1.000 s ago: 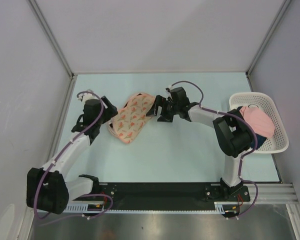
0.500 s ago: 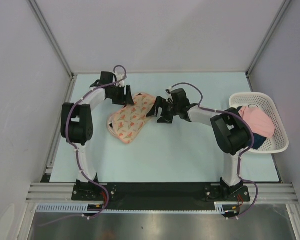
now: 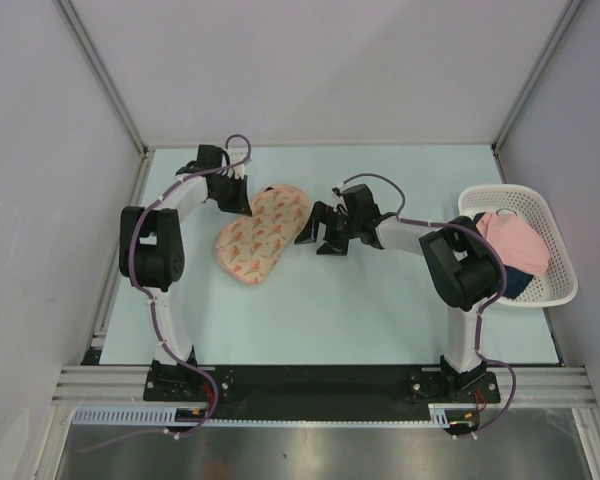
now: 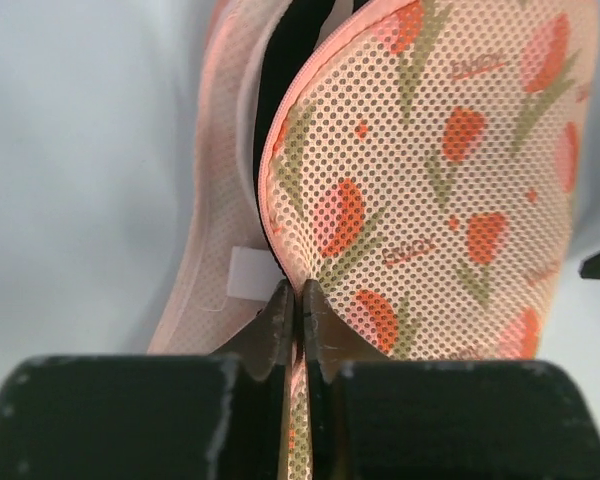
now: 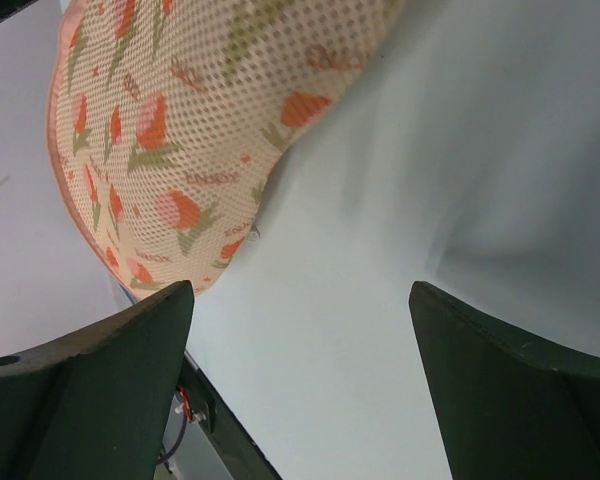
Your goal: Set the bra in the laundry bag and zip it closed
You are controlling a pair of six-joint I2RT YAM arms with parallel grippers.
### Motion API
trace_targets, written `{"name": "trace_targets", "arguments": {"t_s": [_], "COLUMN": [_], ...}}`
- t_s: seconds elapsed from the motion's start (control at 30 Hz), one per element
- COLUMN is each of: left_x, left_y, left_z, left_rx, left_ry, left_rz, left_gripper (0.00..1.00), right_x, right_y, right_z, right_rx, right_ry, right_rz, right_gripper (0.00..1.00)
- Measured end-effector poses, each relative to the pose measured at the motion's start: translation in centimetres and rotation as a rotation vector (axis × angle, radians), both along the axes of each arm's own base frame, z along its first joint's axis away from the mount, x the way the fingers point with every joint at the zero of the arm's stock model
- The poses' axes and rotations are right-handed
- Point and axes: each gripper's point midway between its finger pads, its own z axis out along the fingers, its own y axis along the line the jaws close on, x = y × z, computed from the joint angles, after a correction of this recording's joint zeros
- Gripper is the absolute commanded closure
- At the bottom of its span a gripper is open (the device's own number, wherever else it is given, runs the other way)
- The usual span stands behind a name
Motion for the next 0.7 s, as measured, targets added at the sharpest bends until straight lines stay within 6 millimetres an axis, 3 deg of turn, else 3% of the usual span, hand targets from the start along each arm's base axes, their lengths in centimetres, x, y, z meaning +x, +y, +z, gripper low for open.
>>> {"name": "trace_targets", "arguments": {"t_s": [0.13,0.3,0.6,0.7], "left_x": [-0.3,0.3,0.5,0.5], "left_y": [2.1,3.6,4.2,4.3], "left_z": [-1.6,-1.7,-4.4,-4.4], "left_rx": [0.039,0.043,0.032,0.034], "left_ry": [0.004,-0.008,0.090,0.094], "left_rz": [0.051,0.092,0.173,0.185], "left_gripper": [1.00,1.00,1.00,1.00], "right_x": [-0.4,-0.9,-1.5,-1.2], "right_y": [0.4,0.9,1.4,2.3], "right_z": [0.0,-0.1,-0.1,0.2], "right_rx": [-0.003,-0.005,-0.009,0.028], "right_ry": [-0.004,-0.006,-0.009,-0.017], "right_rz": [0.014,0.031,0.050,0.061], "right_gripper": [0.05,0.05,0.00,0.00]}}
